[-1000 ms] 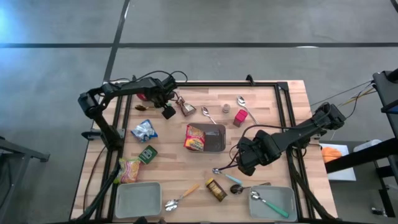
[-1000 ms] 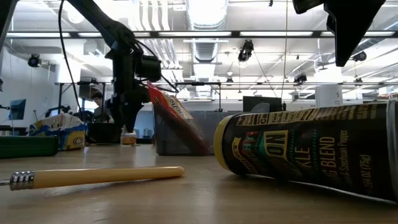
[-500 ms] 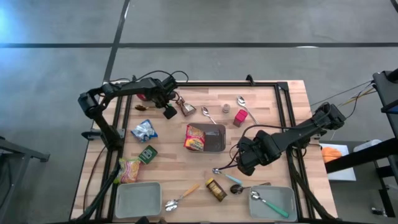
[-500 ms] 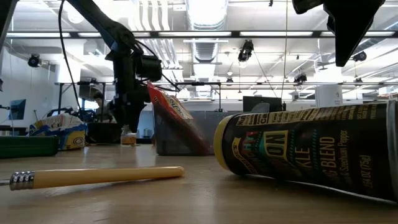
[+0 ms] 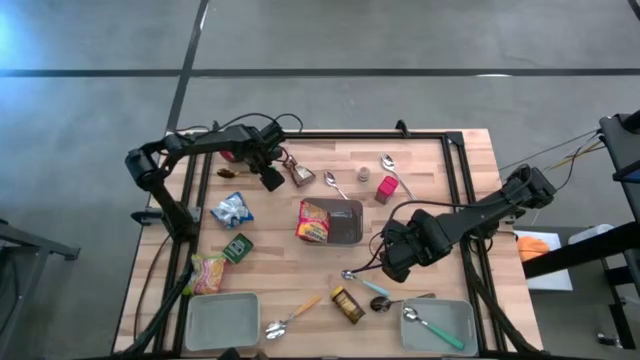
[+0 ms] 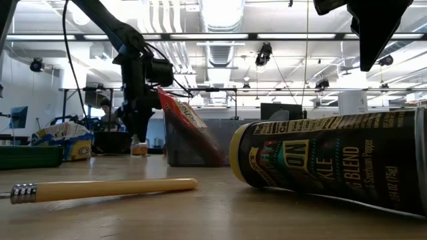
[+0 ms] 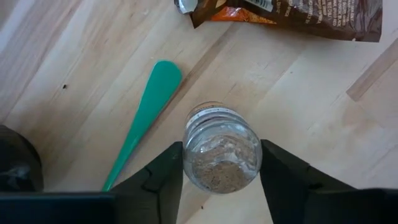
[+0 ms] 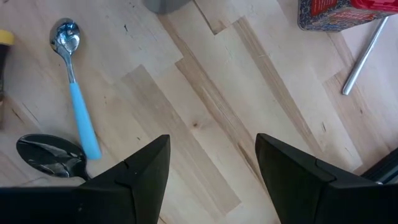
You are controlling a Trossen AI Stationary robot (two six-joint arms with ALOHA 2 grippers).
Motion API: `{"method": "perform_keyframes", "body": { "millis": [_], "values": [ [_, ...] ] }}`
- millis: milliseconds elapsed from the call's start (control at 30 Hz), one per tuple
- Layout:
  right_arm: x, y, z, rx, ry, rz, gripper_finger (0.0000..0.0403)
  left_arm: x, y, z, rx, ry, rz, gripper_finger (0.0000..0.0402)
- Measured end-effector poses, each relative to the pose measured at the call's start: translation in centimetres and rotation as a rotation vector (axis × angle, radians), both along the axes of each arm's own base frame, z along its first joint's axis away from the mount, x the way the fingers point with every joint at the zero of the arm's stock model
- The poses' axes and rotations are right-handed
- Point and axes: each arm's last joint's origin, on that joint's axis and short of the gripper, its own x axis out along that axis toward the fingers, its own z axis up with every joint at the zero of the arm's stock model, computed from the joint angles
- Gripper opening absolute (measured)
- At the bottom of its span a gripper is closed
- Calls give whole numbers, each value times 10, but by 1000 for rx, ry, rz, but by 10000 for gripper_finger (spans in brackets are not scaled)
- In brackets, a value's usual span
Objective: Pick & Place Food Item
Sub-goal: Put the left brown spice bottle into the left grey bin
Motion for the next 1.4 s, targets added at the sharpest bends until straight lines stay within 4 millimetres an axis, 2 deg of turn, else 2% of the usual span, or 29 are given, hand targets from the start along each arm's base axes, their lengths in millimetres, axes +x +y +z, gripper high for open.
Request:
{"method": "perform_keyframes", "body": {
  "millis": [367, 567, 800, 967, 1100, 1300, 1400],
  "values": [
    [0, 0, 0, 0, 0, 0, 233, 0, 0, 0, -8, 0, 5, 164],
    [0, 0, 0, -8, -2, 5, 233, -3, -5, 3, -102, 8, 0, 164],
    [3, -6, 0, -67, -13, 57, 233, -9, -19, 24, -196, 40, -25, 164],
    [9, -18, 1, -104, -20, 74, 233, -14, -46, 59, -142, -34, -104, 164],
    [17, -27, 1, -99, -46, 88, 233, -21, -75, 88, -109, -116, -182, 164],
    [32, -39, 3, -108, -102, 227, 233, -35, -131, 124, -123, -257, -267, 164],
    [35, -44, 3, -110, -106, 272, 233, -41, -165, 136, -134, -311, -377, 164]
  ]
}}
